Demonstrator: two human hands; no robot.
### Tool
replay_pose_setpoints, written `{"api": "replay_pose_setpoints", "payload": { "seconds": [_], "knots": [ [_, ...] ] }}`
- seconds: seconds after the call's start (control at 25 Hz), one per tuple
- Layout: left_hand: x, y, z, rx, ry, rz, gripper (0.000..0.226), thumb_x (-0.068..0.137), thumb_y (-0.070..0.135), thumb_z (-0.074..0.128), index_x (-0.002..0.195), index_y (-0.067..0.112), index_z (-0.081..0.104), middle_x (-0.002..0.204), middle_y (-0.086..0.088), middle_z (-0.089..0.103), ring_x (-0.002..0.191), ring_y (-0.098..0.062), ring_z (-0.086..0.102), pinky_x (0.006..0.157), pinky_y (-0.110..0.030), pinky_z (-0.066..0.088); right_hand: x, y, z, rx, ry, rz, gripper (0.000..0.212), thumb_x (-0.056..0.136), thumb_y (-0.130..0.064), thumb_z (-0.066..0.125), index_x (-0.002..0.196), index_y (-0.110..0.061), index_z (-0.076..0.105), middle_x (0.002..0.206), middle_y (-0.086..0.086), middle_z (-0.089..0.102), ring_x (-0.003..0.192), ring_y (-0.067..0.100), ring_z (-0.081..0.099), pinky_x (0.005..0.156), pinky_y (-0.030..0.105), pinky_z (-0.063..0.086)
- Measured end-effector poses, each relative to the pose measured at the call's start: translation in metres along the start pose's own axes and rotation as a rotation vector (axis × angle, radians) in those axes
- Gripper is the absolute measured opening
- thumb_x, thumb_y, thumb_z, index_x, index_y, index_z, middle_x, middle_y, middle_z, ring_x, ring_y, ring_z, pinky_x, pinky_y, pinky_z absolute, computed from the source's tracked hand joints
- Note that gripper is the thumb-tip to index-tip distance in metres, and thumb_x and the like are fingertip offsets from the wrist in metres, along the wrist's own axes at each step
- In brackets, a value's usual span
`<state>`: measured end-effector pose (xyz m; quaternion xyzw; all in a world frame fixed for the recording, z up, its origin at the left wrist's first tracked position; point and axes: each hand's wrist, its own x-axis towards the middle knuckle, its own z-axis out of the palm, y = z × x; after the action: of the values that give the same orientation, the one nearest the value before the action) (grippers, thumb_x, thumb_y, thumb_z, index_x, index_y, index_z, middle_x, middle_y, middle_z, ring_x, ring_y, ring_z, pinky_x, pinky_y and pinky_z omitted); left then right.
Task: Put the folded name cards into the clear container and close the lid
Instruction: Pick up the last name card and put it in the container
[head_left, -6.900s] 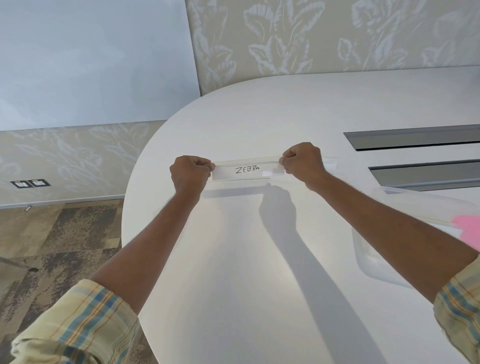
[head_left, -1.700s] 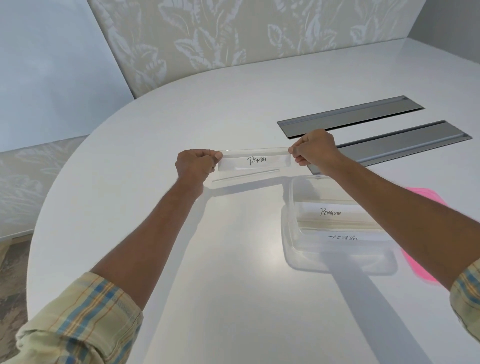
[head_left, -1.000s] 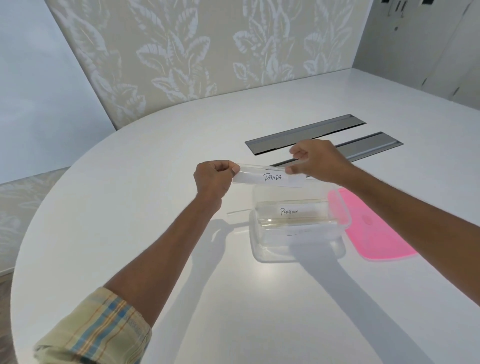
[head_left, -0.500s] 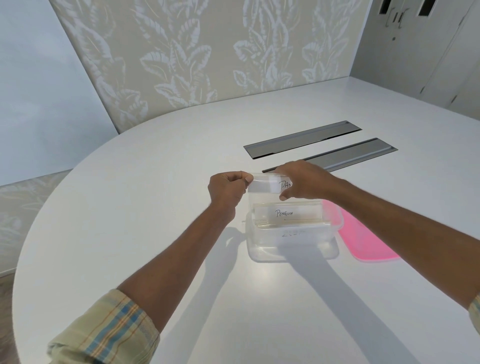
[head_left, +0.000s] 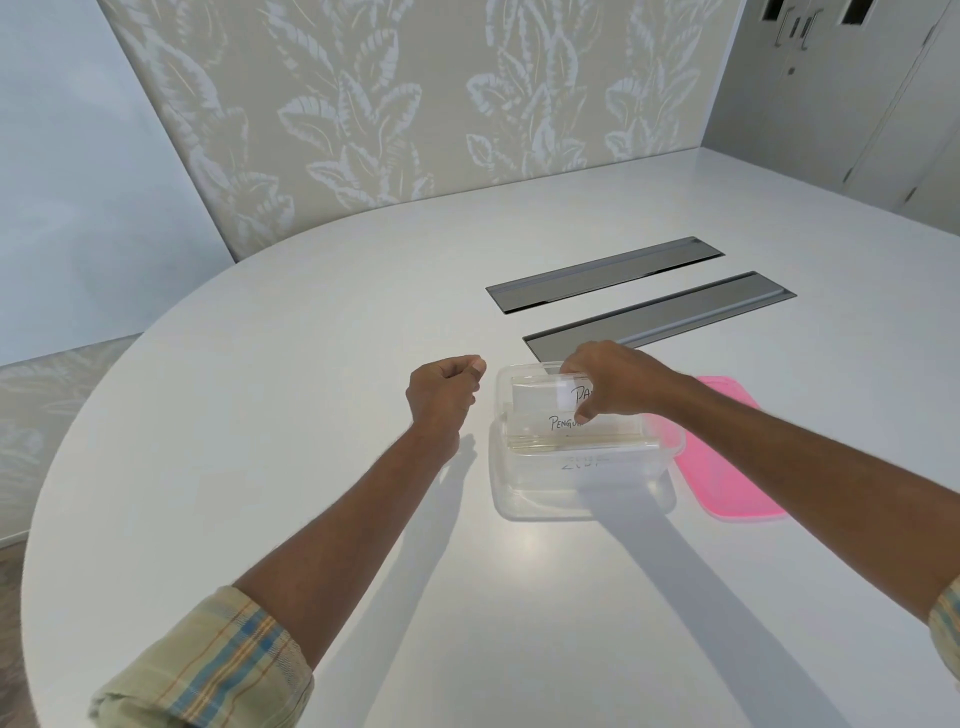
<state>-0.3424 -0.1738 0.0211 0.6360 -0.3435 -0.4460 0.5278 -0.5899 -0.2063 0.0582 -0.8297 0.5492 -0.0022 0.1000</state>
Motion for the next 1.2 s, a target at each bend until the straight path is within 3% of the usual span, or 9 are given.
{"api": "replay_pose_setpoints", "payload": {
  "seconds": [0.16,0.52,0.72,0.84,1.04,1.2],
  "knots": [
    [0.003,-0.009,-0.002,0.034,0.003,-0.051,0.010,0.091,0.022,0.084,0.099,0.018,0.087,0.091,0.000,0.080,0.080,-0.017,0.066,0.088,-0.036,0.064,0.006,0.000,0.012,-0.052,-0.022,0.032,0.069,0.072,-0.036,0.096,0.133,-0.019,0.068,0.129,-0.001,0.065,0.122,0.026,0.061,0.091,0.040,0.053],
    [0.009,-0.014,-0.007,0.024,0.011,-0.063,0.006,0.098,0.023,0.077,0.098,0.022,0.083,0.094,0.001,0.081,0.080,-0.015,0.070,0.075,-0.028,0.059,0.017,0.002,0.034,-0.088,-0.088,0.032,0.071,0.072,-0.038,0.095,0.135,-0.022,0.067,0.132,0.000,0.068,0.123,0.026,0.064,0.091,0.038,0.053],
    [0.011,-0.015,-0.009,0.009,-0.008,-0.084,0.008,0.100,0.022,0.074,0.102,0.021,0.082,0.092,0.002,0.081,0.079,-0.014,0.071,0.078,-0.029,0.059,0.023,0.008,0.042,-0.029,-0.133,0.031,0.068,0.074,-0.033,0.094,0.135,-0.018,0.068,0.133,0.003,0.069,0.122,0.027,0.064,0.085,0.035,0.050],
    [0.011,-0.016,-0.008,0.018,-0.009,-0.093,0.009,0.100,0.021,0.073,0.101,0.022,0.082,0.091,0.003,0.081,0.079,-0.014,0.071,0.078,-0.029,0.060,0.023,0.008,0.042,0.003,-0.153,0.031,0.071,0.076,-0.032,0.093,0.139,-0.016,0.066,0.138,0.003,0.066,0.127,0.027,0.062,0.096,0.039,0.053],
    [0.011,-0.019,-0.009,0.056,-0.012,-0.102,0.023,0.098,0.007,0.065,0.100,0.022,0.083,0.092,0.002,0.083,0.080,-0.014,0.071,0.079,-0.029,0.060,0.026,0.011,0.045,0.027,-0.158,0.019,0.056,0.075,-0.030,0.093,0.123,-0.015,0.071,0.126,0.003,0.069,0.112,0.026,0.064,0.087,0.037,0.052],
    [0.008,-0.017,-0.009,0.074,-0.014,-0.115,0.031,0.092,0.002,0.063,0.098,0.024,0.084,0.092,0.003,0.082,0.079,-0.013,0.071,0.075,-0.026,0.060,0.025,0.011,0.042,0.063,-0.172,0.031,0.057,0.079,-0.027,0.091,0.131,-0.016,0.070,0.131,0.000,0.070,0.120,0.027,0.065,0.099,0.045,0.054]
  ]
}}
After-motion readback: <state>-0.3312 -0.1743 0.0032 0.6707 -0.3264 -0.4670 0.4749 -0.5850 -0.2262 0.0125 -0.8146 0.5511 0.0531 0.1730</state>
